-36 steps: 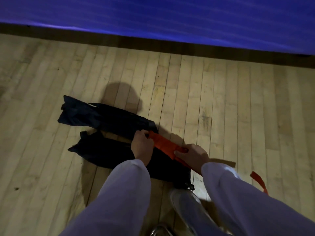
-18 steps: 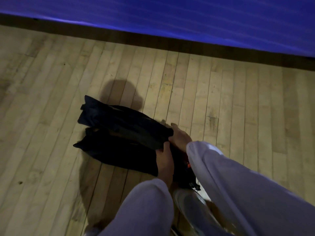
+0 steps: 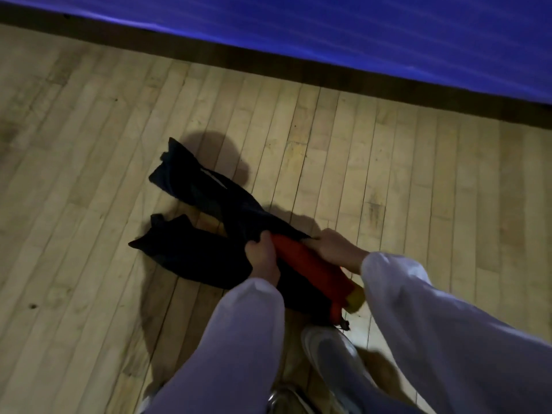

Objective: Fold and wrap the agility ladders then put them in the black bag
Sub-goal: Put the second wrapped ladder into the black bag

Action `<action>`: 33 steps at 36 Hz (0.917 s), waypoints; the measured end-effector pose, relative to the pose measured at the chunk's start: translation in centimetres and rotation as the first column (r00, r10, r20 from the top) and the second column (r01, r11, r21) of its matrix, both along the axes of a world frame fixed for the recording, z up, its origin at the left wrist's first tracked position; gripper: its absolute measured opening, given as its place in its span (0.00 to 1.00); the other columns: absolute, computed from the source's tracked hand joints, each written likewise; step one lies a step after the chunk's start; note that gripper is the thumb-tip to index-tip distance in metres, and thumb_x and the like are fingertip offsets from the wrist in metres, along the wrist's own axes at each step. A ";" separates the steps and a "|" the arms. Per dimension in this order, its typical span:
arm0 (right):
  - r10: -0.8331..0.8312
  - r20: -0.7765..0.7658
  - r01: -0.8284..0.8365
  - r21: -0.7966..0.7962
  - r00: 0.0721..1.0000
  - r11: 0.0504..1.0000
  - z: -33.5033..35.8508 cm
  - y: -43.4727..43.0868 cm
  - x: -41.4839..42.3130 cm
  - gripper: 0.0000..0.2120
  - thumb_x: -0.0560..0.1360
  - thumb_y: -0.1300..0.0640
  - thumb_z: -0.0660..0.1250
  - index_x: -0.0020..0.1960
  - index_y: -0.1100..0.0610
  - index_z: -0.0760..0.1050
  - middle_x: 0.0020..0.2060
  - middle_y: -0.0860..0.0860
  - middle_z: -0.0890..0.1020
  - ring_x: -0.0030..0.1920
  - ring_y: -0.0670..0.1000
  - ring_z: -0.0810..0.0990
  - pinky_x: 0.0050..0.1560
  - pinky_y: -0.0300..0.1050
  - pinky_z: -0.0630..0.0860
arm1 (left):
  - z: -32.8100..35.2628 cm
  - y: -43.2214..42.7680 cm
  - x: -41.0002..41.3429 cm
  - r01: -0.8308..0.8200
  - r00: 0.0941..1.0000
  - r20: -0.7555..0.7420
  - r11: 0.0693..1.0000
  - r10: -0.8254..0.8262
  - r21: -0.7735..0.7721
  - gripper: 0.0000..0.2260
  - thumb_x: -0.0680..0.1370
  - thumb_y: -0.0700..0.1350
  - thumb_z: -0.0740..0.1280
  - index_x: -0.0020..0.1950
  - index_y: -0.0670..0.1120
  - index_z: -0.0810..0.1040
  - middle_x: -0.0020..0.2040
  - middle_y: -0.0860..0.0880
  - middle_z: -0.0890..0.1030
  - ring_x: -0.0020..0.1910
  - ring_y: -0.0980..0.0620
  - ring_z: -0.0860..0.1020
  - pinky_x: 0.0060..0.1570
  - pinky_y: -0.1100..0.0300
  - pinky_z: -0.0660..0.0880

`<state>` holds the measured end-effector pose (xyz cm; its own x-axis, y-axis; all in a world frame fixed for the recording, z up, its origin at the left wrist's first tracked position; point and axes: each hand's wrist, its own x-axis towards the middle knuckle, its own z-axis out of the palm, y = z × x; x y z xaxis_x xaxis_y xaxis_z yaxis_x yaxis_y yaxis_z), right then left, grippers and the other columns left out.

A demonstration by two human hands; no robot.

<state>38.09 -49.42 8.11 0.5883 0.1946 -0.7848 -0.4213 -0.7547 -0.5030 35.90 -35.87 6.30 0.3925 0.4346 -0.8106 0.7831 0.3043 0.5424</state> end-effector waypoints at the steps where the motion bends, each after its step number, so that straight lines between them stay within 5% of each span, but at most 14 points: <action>1: -0.064 -0.039 0.065 0.043 0.997 0.997 0.2 -0.2 -0.3 0.18 0.81 0.49 0.60 0.67 0.56 0.70 0.56 0.56 0.77 0.50 0.53 0.79 0.45 0.38 0.73 | -0.1 0.4 0.5 0.018 1.000 -0.025 0.999 -0.018 0.029 0.10 0.81 0.43 0.59 0.56 0.36 0.71 0.37 0.47 0.69 0.33 0.51 0.69 0.34 0.55 0.66; 3: -0.180 -0.113 0.193 0.121 0.977 0.974 0.4 -0.6 -0.7 0.19 0.81 0.49 0.61 0.69 0.56 0.68 0.52 0.52 0.77 0.43 0.46 0.77 0.35 0.31 0.74 | -0.5 0.8 1.1 0.045 0.998 -0.046 0.998 -0.043 0.047 0.12 0.82 0.43 0.56 0.59 0.36 0.72 0.35 0.47 0.68 0.32 0.51 0.68 0.33 0.55 0.65; 6: -0.301 -0.083 0.310 0.136 0.950 0.941 0.3 -0.9 -0.8 0.15 0.78 0.50 0.66 0.61 0.57 0.76 0.52 0.52 0.81 0.42 0.46 0.78 0.37 0.34 0.74 | 0.1 0.7 0.4 0.170 0.984 -0.068 0.978 -0.163 0.119 0.17 0.82 0.44 0.55 0.58 0.30 0.73 0.36 0.45 0.71 0.38 0.43 0.73 0.36 0.54 0.67; 9: -0.429 -0.036 0.430 0.093 0.903 0.898 0.2 -0.2 0.0 0.12 0.74 0.50 0.72 0.52 0.58 0.80 0.40 0.49 0.81 0.38 0.44 0.77 0.35 0.34 0.73 | 1.5 -1.7 -2.5 0.364 0.931 -0.051 0.905 -0.362 0.222 0.20 0.82 0.52 0.58 0.58 0.35 0.75 0.49 0.41 0.80 0.50 0.40 0.78 0.45 0.52 0.73; 11: -0.471 -0.094 0.478 0.074 0.877 0.875 0.4 0.8 1.0 0.10 0.74 0.57 0.70 0.52 0.61 0.79 0.38 0.51 0.79 0.36 0.46 0.76 0.32 0.36 0.72 | 3.0 -4.4 -5.3 0.462 0.880 0.032 0.869 -0.474 0.178 0.23 0.79 0.59 0.60 0.63 0.42 0.74 0.55 0.45 0.80 0.52 0.45 0.79 0.50 0.56 0.75; 14: -0.434 -0.196 0.455 0.075 0.879 0.887 1.2 2.2 2.0 0.06 0.78 0.63 0.62 0.42 0.59 0.73 0.35 0.53 0.74 0.33 0.48 0.73 0.23 0.33 0.71 | 5.0 -6.6 -8.5 0.439 0.883 0.172 0.898 -0.436 0.025 0.21 0.76 0.57 0.67 0.66 0.49 0.72 0.56 0.52 0.80 0.51 0.56 0.79 0.48 0.67 0.74; 18: -0.387 -0.266 0.428 0.114 0.883 0.897 1.5 3.3 1.8 0.12 0.82 0.64 0.56 0.40 0.58 0.69 0.33 0.53 0.70 0.28 0.48 0.73 0.20 0.34 0.69 | 4.2 -5.1 -9.3 0.517 0.840 0.093 0.840 -0.535 0.165 0.31 0.68 0.61 0.73 0.67 0.54 0.68 0.54 0.57 0.76 0.53 0.52 0.78 0.52 0.58 0.74; 22: -0.367 -0.300 0.407 0.082 0.881 0.910 1.8 2.7 0.9 0.13 0.80 0.65 0.58 0.37 0.60 0.70 0.32 0.55 0.73 0.31 0.50 0.72 0.23 0.37 0.71 | 4.2 -3.8 -8.0 0.295 0.927 0.162 0.924 -0.338 0.242 0.15 0.76 0.59 0.66 0.53 0.49 0.77 0.43 0.56 0.80 0.42 0.56 0.79 0.42 0.60 0.75; 24: -0.320 -0.276 0.346 0.050 0.907 0.937 1.3 1.2 0.0 0.11 0.78 0.65 0.60 0.37 0.61 0.72 0.33 0.56 0.76 0.32 0.52 0.76 0.26 0.35 0.74 | 4.3 -3.0 -6.9 0.162 0.970 0.136 0.950 -0.204 0.268 0.16 0.81 0.54 0.59 0.40 0.44 0.75 0.34 0.52 0.75 0.34 0.52 0.74 0.33 0.59 0.68; 27: -0.300 -0.280 0.316 0.014 0.912 0.948 1.0 -1.5 -1.3 0.07 0.77 0.64 0.61 0.42 0.62 0.75 0.36 0.58 0.78 0.37 0.54 0.78 0.42 0.46 0.77 | 3.2 -1.5 -5.7 0.311 0.939 0.028 0.882 -0.342 0.355 0.21 0.83 0.48 0.57 0.30 0.44 0.67 0.28 0.49 0.68 0.28 0.51 0.68 0.25 0.62 0.59; 30: -0.416 -0.446 0.533 0.173 0.792 0.829 1.4 -3.5 -2.5 0.09 0.78 0.60 0.60 0.47 0.63 0.77 0.40 0.58 0.79 0.38 0.54 0.79 0.41 0.47 0.75 | 2.3 -2.4 -5.8 0.468 0.875 -0.029 0.832 -0.483 0.298 0.20 0.83 0.49 0.56 0.39 0.37 0.77 0.34 0.47 0.74 0.33 0.49 0.74 0.28 0.61 0.64; 33: -0.555 -0.561 0.765 0.253 0.614 0.592 0.9 -3.8 -3.1 0.18 0.78 0.56 0.57 0.36 0.60 0.79 0.33 0.56 0.79 0.30 0.53 0.79 0.36 0.45 0.73 | 2.5 -5.2 -7.0 0.532 0.835 0.011 0.813 -0.549 0.236 0.14 0.83 0.46 0.56 0.56 0.38 0.76 0.47 0.44 0.78 0.49 0.43 0.78 0.43 0.60 0.67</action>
